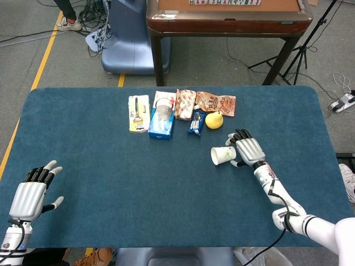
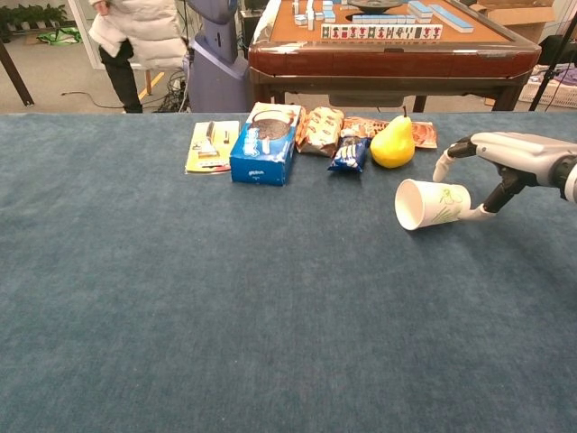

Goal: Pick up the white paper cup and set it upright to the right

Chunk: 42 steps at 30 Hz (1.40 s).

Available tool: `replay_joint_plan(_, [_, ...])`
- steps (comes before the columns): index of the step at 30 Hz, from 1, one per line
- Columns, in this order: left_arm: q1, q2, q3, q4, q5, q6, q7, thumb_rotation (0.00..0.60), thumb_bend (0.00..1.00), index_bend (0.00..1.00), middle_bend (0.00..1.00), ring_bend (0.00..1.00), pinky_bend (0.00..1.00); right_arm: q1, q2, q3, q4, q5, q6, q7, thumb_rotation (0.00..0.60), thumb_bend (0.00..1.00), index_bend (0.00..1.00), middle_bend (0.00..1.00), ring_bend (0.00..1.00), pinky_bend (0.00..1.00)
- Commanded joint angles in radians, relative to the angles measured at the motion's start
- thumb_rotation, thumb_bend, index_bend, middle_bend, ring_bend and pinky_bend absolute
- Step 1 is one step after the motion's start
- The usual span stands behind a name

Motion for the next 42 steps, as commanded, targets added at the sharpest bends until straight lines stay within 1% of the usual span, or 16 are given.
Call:
replay_joint_plan(1, [0.001,0.001,0.001,0.0,-0.002,-0.001,-0.001,0.6,0.15,0.22,0.13,0.16,0.14,0.004,-0.009,0.001,0.012,-0.004,-0.01,-0.002,0.6,0.21,0.34,0.19,0.0,0.0])
replay_joint_plan(6, [0.001,0.0,0.002,0.002,-0.003,-0.002,-0.003,0.6,0.15,0.22,0.13,0.16,0.14,0.005,-0.019,0.004,0.027,-0.005,-0.022,-0.003,0.6,0.21,0.35,0.2,0.01,0.0])
replay_joint_plan(16, [0.001,0.0,0.002,0.004,-0.003,-0.002,-0.003,0.6,0.15,0.22,0.13,0.16,0.14,0.008,-0.034,0.013,0.056,-0.014,-0.025,-0.001,0.6,0.28,0.43,0.25,0.04,0.0])
replay_joint_plan(18, [0.001,0.002,0.002,0.002,-0.002,-0.001,-0.003,0.6,0.15,0.22,0.13,0.16,0.14,0.01,-0.025,0.011,0.052,-0.025,-0.019,-0.013,0.6,0.29,0.44,0.26,0.05,0.0])
replay_joint_plan(21, [0.003,0.006,0.001,0.0,-0.003,0.002,-0.002,0.6,0.15,0.22,0.13,0.16,0.14,0.017,0.013,0.005,0.022,-0.049,-0.006,-0.058,0.6,0.3,0.45,0.26,0.05,0.0])
replay_joint_plan(27, [0.001,0.003,0.002,0.003,0.0,0.0,-0.008,0.6,0.15,0.22,0.13,0.16,0.14,0.042,0.122,-0.009,-0.082,-0.088,0.008,-0.245,0.6,0.3,0.45,0.27,0.05,0.0])
replay_joint_plan(31, [0.0,-0.002,0.003,0.007,0.003,-0.003,-0.012,0.6,0.15,0.22,0.13,0.16,0.14,0.061,0.176,-0.033,-0.139,-0.092,-0.011,-0.434,0.6,0.3,0.45,0.27,0.05,0.0])
replay_joint_plan(37, [-0.003,-0.002,0.003,0.007,0.005,-0.007,-0.021,0.6,0.15,0.22,0.13,0.16,0.14,0.074,0.185,-0.056,-0.152,-0.067,-0.015,-0.673,0.6,0.31,0.45,0.27,0.05,0.0])
replay_joint_plan(42, [-0.003,0.0,0.003,0.007,0.006,-0.005,-0.023,0.6,0.15,0.22,0.13,0.16,0.14,0.082,0.182,-0.071,-0.139,-0.063,-0.007,-0.8,0.6,0.32,0.45,0.27,0.05,0.0])
